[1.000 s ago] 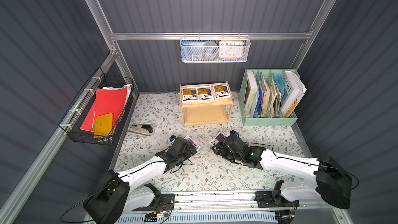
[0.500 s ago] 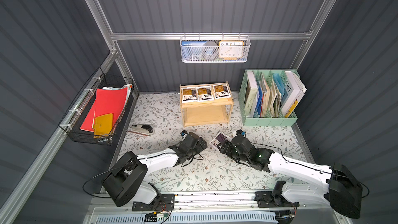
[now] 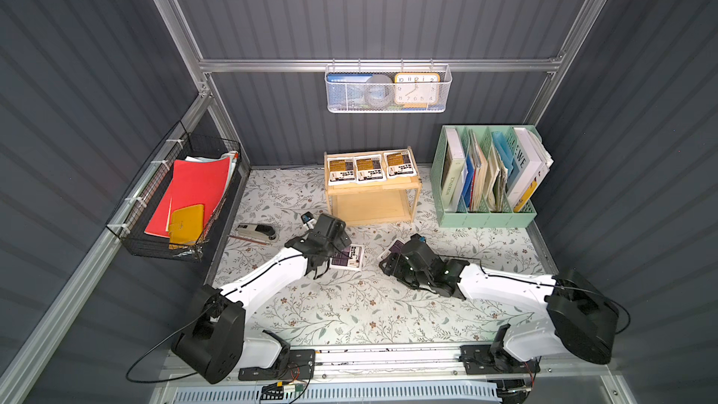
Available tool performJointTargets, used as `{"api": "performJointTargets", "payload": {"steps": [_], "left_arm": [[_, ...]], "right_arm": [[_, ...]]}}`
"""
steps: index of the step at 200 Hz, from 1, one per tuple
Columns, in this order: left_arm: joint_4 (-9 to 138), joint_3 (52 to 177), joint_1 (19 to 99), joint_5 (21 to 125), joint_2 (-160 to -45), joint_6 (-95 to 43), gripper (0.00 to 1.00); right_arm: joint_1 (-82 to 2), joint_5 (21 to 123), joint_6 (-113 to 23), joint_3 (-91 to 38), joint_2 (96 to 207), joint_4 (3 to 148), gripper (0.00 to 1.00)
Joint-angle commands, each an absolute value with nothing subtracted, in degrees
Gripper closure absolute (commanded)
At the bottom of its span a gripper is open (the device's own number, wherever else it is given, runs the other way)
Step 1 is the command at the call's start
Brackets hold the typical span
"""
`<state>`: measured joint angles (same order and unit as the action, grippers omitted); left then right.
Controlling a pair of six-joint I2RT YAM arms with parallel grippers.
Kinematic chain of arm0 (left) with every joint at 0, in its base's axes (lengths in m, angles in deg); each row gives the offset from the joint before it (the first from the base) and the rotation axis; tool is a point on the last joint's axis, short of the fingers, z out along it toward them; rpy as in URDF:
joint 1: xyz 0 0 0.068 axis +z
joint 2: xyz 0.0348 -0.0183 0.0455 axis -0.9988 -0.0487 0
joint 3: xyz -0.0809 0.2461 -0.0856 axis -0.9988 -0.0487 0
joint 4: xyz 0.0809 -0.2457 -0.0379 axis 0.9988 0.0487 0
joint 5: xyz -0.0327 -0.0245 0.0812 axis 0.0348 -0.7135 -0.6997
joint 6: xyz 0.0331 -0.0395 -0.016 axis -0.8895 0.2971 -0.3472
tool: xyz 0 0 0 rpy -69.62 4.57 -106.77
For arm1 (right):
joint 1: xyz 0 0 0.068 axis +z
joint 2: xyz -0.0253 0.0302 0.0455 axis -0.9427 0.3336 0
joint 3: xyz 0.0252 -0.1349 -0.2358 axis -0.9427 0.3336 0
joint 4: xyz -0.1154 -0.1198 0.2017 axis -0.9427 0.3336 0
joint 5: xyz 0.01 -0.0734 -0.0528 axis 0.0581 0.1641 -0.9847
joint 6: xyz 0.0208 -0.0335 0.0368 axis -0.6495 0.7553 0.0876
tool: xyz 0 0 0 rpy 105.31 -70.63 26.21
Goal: Place the bagged coffee beans on the shelf by color
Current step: Pick up the bagged coffee beans at the center of the board.
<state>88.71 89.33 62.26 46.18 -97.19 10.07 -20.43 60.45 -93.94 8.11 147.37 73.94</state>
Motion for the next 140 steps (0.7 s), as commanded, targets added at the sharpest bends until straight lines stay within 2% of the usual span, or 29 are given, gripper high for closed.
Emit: {"api": "performJointTargets", "payload": {"steps": [1,78,140], "left_arm": [[94.21,88.33,64.75,45.19,-96.64,4.07,0.00],[93.10,87.46,68.05,46.16,-101.10,0.23,0.00],[89.50,85.35,68.05,50.26,-102.54,-2.15,0.00]], "right_arm": [[-20.41,61.78,-96.32,5.12,151.19,67.09,0.26],[-20.22,61.02,-101.90,-3.21,165.48,58.23,0.27],[-20.15,58.75,-102.57,-3.50,167.77,58.80,0.27]]}}
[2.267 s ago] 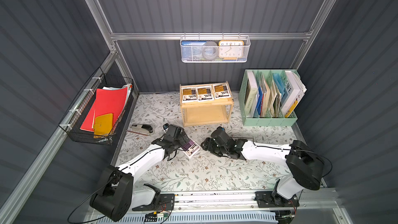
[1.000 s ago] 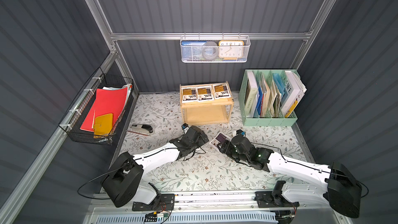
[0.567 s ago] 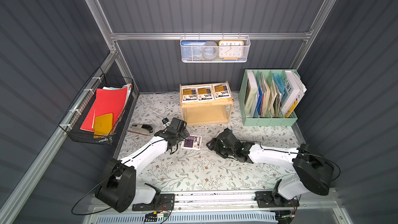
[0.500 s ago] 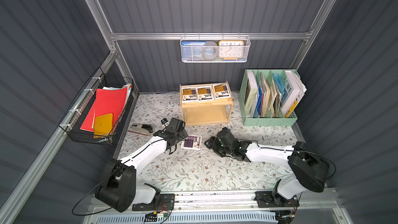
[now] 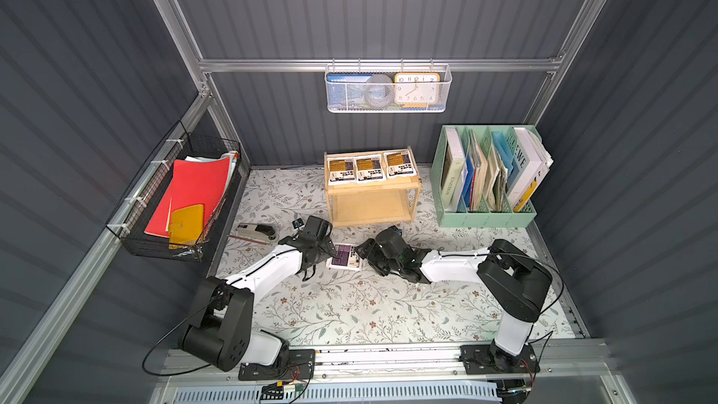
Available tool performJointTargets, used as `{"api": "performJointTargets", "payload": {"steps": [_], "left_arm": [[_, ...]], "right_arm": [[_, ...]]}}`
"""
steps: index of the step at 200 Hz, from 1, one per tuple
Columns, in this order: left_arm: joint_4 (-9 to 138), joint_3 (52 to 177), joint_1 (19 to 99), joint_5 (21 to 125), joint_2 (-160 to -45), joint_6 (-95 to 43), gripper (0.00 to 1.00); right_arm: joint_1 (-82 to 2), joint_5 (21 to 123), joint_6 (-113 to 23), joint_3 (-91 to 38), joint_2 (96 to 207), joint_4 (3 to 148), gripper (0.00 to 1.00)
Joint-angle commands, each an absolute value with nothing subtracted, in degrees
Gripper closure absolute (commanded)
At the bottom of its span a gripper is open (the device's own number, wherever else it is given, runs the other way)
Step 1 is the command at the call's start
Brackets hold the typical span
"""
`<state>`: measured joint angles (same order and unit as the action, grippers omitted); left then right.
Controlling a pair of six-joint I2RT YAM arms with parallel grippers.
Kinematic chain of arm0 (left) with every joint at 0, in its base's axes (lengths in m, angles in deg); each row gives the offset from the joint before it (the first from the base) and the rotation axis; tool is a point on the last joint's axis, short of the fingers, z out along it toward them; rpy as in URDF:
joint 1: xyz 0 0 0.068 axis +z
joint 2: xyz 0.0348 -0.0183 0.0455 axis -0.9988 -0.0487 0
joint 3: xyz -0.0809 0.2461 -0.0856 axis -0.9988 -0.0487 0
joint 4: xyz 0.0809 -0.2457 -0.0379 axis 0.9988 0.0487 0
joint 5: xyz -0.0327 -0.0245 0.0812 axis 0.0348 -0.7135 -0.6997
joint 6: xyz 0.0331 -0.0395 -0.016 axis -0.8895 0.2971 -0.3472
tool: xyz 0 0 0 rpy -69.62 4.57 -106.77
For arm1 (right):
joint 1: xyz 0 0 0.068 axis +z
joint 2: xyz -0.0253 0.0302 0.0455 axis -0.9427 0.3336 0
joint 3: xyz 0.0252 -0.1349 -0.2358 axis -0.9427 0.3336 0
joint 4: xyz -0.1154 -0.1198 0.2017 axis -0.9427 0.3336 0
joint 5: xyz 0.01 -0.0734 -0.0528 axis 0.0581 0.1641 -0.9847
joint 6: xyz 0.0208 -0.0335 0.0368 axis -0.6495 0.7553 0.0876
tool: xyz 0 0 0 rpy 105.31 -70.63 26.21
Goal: Place the bagged coffee beans on the shelf by color
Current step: Pick up the bagged coffee beans at the center of the board.
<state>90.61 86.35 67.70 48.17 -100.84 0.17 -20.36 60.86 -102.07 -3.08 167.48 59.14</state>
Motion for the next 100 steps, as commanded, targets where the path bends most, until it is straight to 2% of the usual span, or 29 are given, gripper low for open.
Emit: {"api": "performJointTargets", "payload": {"steps": [1,100], "left_arm": [[89.47,85.35,68.05,50.27,-102.65,-2.16,0.00],[92.92,88.48,68.02,47.52,-111.89,-0.32,0.00]], "right_arm": [[-20.15,58.70,-102.57,-3.49,167.81,58.80,0.27],[-20.32,59.67,-101.47,-4.36,170.76,59.23,0.27]]}}
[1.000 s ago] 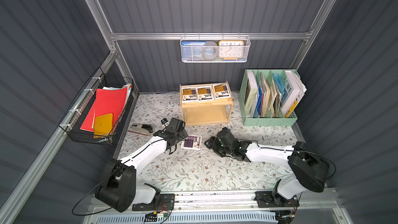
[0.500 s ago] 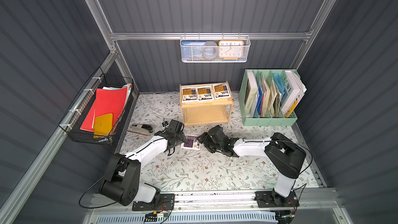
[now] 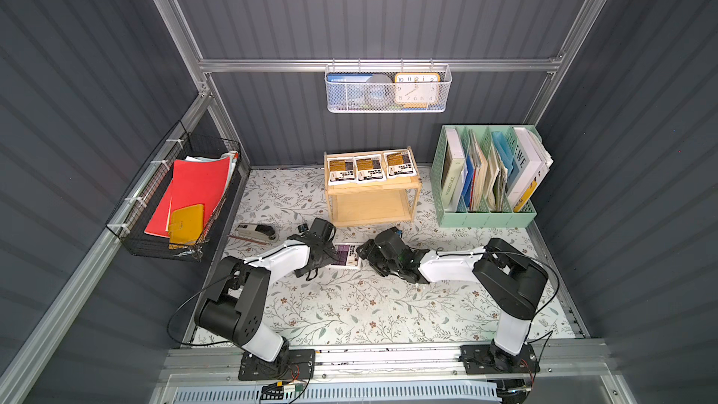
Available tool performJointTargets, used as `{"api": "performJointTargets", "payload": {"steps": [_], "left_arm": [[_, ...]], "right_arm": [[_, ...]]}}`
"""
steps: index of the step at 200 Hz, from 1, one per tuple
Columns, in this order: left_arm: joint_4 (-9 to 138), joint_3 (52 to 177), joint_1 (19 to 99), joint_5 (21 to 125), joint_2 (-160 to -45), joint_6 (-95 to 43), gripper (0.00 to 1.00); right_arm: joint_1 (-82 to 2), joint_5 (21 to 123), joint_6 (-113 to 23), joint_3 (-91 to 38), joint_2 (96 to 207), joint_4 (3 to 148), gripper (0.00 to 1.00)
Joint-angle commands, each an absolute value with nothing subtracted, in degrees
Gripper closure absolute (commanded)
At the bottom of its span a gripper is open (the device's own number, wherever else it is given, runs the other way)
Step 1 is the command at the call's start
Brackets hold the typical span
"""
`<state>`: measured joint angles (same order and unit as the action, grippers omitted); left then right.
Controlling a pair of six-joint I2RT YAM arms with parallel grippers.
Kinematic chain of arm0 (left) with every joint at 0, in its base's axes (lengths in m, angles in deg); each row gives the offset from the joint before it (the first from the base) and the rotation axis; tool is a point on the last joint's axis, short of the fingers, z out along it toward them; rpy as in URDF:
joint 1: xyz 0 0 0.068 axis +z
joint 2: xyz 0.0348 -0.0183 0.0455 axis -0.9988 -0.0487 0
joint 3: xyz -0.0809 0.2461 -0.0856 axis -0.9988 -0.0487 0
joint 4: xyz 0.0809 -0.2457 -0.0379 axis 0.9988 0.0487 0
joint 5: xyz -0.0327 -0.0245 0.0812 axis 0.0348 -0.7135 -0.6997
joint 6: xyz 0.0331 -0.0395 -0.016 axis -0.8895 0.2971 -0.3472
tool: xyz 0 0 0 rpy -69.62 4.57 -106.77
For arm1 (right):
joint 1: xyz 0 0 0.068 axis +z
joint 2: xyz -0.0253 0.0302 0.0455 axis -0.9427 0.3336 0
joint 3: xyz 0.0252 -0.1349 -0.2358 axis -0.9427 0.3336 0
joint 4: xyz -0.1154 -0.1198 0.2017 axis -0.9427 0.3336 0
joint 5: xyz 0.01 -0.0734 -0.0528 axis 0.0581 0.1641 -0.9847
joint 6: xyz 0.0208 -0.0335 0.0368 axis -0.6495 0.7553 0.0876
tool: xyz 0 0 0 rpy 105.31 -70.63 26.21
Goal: Place the bagged coffee beans on the shelf by color
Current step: Pick up the bagged coffee beans at the center of the board.
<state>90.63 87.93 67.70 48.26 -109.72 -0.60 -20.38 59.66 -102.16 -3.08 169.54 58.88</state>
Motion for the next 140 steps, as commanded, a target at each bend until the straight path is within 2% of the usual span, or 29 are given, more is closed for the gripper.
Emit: {"api": "performJointTargets", "payload": {"steps": [1,74,140], "left_arm": [[92.94,88.45,68.03,47.54,-111.90,-0.27,0.00],[92.39,88.25,67.96,47.28,-112.69,-0.21,0.00],[92.18,88.03,67.96,47.67,-112.34,-0.49,0.00]], "right_arm": [[-20.32,59.69,-101.44,-4.40,170.84,59.23,0.27],[-20.85,63.87,-101.68,-5.42,175.47,55.38,0.28],[-21.37,65.95,-103.27,-2.47,179.27,46.03,0.35]]}}
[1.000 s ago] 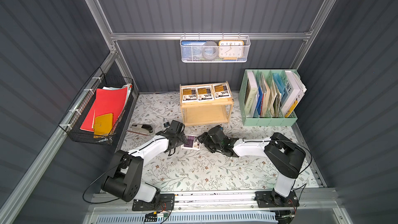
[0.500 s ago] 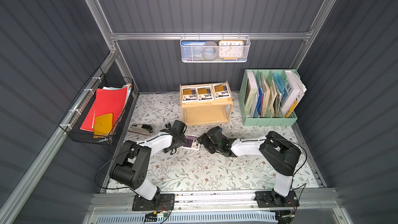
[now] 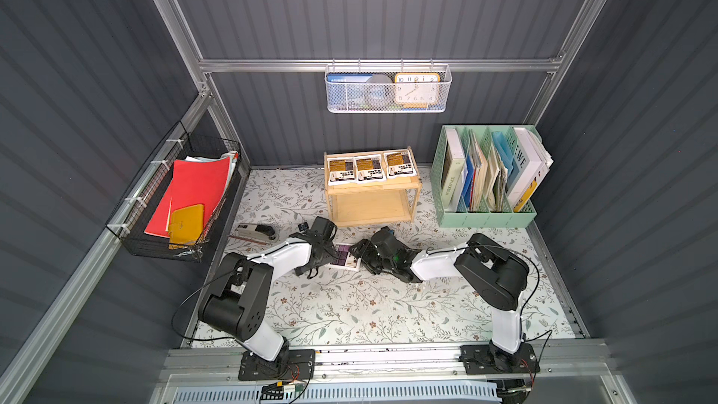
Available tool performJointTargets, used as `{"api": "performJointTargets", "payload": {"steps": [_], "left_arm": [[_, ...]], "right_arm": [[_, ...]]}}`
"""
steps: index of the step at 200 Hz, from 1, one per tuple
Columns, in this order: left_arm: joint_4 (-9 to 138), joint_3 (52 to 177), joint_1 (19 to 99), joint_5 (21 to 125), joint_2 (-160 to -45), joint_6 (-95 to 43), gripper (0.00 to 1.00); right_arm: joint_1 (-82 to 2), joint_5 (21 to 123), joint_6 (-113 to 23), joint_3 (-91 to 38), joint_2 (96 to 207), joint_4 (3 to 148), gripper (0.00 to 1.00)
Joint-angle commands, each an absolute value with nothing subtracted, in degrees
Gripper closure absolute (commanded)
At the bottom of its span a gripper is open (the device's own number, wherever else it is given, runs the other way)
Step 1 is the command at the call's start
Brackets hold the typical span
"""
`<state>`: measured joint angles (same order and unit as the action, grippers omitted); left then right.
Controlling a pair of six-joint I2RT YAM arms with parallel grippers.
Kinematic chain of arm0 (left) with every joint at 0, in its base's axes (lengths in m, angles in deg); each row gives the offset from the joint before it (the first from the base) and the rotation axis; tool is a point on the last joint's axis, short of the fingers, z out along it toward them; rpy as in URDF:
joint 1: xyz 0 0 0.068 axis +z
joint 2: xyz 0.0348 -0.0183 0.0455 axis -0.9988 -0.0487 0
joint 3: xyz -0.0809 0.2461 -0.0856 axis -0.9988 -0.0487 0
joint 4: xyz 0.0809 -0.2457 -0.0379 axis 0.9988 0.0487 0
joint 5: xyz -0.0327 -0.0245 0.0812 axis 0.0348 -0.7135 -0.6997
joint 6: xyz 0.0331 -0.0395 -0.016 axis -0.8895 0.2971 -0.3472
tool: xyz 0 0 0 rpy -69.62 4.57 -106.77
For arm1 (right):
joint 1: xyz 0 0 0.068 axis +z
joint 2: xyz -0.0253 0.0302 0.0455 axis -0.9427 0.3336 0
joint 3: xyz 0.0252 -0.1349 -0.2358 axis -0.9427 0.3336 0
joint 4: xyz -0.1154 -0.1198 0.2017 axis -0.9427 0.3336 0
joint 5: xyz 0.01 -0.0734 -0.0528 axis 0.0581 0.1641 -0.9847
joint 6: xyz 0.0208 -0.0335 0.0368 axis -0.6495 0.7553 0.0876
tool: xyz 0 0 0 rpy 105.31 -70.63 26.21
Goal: Place the bagged coffee beans on the shelf by color
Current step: Pick up the bagged coffee beans at the center of the board.
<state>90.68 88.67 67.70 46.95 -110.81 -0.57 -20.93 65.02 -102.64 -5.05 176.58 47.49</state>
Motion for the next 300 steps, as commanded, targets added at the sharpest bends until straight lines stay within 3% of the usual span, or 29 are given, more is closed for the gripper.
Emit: {"api": "performJointTargets", "payload": {"steps": [1,62,156,214,300], "left_arm": [[92.13,88.01,67.96,47.66,-112.34,-0.49,0.00],[92.02,87.90,67.96,48.01,-112.16,-0.73,0.00],[91.97,87.67,67.96,48.62,-110.79,-0.84,0.00],[95.48,88.96,67.96,50.36,-103.77,-1.19,0.00],[98.93,90.75,69.07,49.42,-86.45,2.10,0.00]], "right_arm": [[-21.37,66.00,-103.27,-2.40,179.27,45.91,0.35],[-21.82,67.30,-101.60,-0.29,179.98,40.38,0.48],[-21.94,69.26,-100.54,-0.28,180.18,39.09,0.83],[-21.78,69.54,-101.28,2.24,174.81,39.11,1.00],[-20.57,63.14,-109.53,10.26,165.25,33.32,1.00]]}}
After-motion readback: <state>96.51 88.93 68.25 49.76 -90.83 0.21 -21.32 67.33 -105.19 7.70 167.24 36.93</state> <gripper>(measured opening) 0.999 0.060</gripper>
